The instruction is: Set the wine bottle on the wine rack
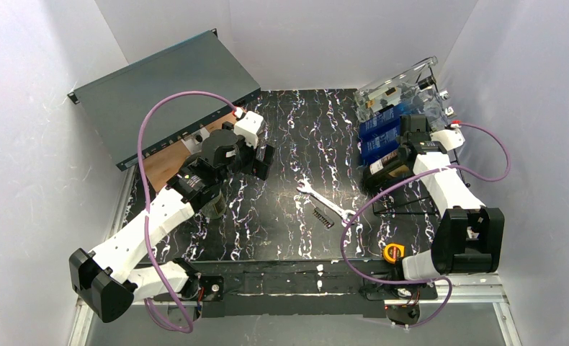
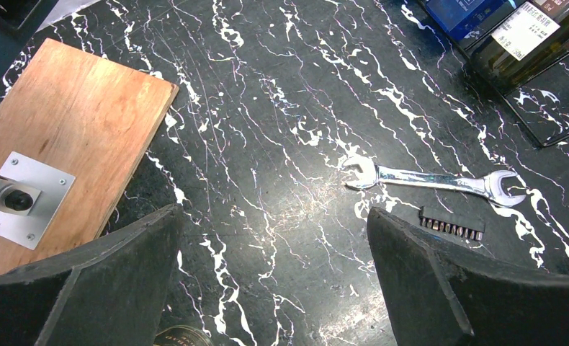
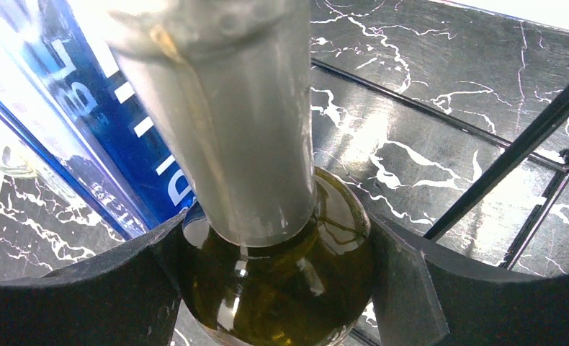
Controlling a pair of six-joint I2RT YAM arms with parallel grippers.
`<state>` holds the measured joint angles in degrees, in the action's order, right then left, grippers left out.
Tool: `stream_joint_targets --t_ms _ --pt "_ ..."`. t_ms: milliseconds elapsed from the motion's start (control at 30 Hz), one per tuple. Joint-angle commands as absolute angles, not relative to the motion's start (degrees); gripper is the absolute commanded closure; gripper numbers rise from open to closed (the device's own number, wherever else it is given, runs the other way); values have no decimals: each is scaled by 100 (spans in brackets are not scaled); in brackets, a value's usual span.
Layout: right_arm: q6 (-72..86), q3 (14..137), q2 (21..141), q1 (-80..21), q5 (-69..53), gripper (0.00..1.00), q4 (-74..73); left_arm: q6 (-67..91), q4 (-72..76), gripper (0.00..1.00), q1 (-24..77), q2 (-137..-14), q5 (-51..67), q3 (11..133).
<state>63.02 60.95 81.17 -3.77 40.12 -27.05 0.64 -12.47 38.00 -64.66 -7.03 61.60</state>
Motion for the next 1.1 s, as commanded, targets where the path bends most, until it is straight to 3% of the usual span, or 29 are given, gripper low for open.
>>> stream_joint_targets --t_ms 0,433,1067 --pt "6195 5968 7959 -396 3973 22 -3034 49 -1309 2 3820 -6282 -745 6344" --pt "5987 5985 7954 -396 3842 2 -3045 54 -1310 2 3810 -6251 -712 6346" --pt "5107 6269 7322 -404 3507 1 -3680 88 -1336 2 3812 -6237 -704 6364"
